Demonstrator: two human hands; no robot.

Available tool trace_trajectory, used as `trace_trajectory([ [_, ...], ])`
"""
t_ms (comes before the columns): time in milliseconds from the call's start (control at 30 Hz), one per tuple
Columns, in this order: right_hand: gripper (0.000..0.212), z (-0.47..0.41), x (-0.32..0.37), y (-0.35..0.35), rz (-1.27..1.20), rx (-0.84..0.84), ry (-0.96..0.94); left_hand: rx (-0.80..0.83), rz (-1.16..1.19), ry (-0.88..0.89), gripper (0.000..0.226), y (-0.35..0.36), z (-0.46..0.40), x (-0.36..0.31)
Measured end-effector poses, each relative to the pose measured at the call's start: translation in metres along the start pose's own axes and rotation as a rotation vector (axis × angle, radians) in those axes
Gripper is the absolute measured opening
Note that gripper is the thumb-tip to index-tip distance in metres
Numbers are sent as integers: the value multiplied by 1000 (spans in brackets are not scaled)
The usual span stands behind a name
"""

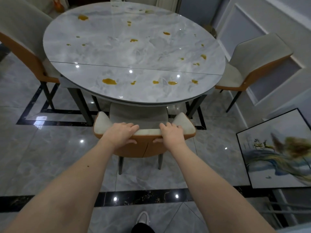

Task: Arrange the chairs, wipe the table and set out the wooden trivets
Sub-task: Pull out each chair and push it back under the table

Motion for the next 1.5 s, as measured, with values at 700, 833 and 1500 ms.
trace_trajectory([
  [700,53,38,-61,-19,-138,-102,54,89,181,5,52,-30,-58,-58],
  [833,57,51,-121,-12,-239,-38,148,127,258,20,45,-39,-95,-104],
  [1500,56,107,-522,10,-361,81,429,227,340,181,37,-82,-346,-419],
])
Point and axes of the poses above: each hand's wrist, its own z-axis away from the middle knuckle, its own y-axis out of the palm, x = y × z, the point moved 10 cm from there along -z, towards the middle knuckle
